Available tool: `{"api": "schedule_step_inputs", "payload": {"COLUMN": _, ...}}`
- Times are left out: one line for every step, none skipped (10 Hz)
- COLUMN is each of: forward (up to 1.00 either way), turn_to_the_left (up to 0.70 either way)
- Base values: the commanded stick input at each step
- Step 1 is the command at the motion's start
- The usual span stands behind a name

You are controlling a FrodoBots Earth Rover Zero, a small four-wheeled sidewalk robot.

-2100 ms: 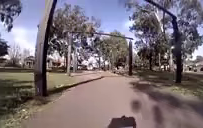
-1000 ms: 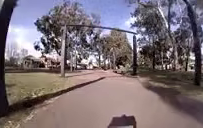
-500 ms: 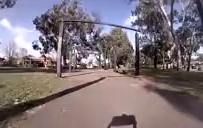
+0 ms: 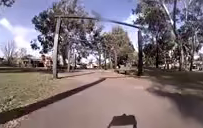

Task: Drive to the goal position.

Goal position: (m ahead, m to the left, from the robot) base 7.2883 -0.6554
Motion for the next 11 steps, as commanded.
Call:
{"api": "schedule_step_inputs", "payload": {"forward": 1.0, "turn_to_the_left": 0.4}}
{"api": "schedule_step_inputs", "payload": {"forward": 1.0, "turn_to_the_left": 0.4}}
{"api": "schedule_step_inputs", "payload": {"forward": 1.0, "turn_to_the_left": 0.4}}
{"api": "schedule_step_inputs", "payload": {"forward": 1.0, "turn_to_the_left": 0.0}}
{"api": "schedule_step_inputs", "payload": {"forward": 1.0, "turn_to_the_left": 0.0}}
{"api": "schedule_step_inputs", "payload": {"forward": 1.0, "turn_to_the_left": 0.0}}
{"api": "schedule_step_inputs", "payload": {"forward": 1.0, "turn_to_the_left": 0.0}}
{"api": "schedule_step_inputs", "payload": {"forward": 1.0, "turn_to_the_left": 0.0}}
{"api": "schedule_step_inputs", "payload": {"forward": 1.0, "turn_to_the_left": 0.0}}
{"api": "schedule_step_inputs", "payload": {"forward": 1.0, "turn_to_the_left": 0.0}}
{"api": "schedule_step_inputs", "payload": {"forward": 1.0, "turn_to_the_left": 0.0}}
